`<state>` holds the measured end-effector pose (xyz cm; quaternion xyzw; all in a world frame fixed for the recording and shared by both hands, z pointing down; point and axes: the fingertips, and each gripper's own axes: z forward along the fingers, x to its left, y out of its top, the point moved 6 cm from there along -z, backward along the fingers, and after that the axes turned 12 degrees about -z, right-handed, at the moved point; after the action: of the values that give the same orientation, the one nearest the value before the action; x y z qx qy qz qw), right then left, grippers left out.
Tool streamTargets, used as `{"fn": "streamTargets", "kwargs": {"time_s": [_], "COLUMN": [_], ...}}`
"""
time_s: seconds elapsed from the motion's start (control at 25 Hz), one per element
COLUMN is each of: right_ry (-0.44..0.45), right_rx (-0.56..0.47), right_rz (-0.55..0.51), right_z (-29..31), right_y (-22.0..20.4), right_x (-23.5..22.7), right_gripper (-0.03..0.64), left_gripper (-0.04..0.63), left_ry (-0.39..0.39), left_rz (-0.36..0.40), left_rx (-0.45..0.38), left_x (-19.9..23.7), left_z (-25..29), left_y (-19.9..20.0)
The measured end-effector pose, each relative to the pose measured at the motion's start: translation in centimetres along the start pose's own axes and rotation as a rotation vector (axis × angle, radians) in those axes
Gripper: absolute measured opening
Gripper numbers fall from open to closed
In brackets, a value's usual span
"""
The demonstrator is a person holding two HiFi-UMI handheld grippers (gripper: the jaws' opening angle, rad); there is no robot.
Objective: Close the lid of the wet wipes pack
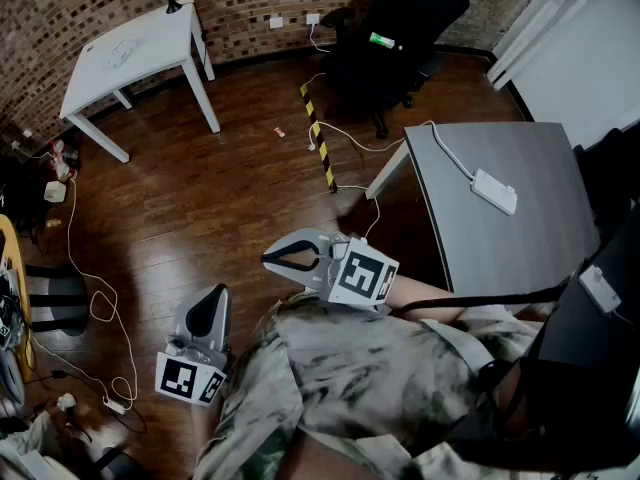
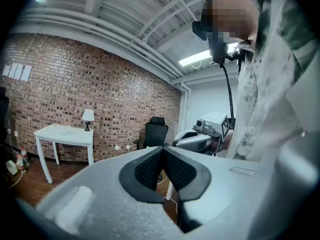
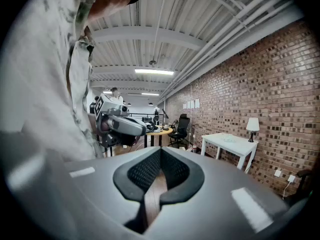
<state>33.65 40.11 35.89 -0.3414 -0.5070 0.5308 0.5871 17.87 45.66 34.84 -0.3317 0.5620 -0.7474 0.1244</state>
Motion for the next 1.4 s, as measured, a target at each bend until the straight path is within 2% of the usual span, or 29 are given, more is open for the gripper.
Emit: {"fn": "streamTargets", "kwargs": {"time_s": [0.44, 1.08, 1.4], "right_ry": [0.005, 0.016, 0.014], "right_rx": [0.008, 0.030, 0.046], "right_rz": [-0.001, -0.003, -0.015], "right_z": [1.6, 6.1, 8.1], "right_y": [0.2, 1.3, 1.4], "right_x": [0.3, 2.4, 2.5], "right_gripper": [0.002, 0.002, 0.003], "left_gripper": [0.002, 0.002, 0.002], "left_ry": [-0.007, -0.023, -0.034], "left_rz": [-0.006, -0.032, -0.017], "left_rx": [-0.001, -0.020, -0.017], "left_x": [1.3, 3.9, 5.9], "left_z": [-0.9, -5.2, -6.2], "left_y": [-0.2, -0.7, -0.7]}}
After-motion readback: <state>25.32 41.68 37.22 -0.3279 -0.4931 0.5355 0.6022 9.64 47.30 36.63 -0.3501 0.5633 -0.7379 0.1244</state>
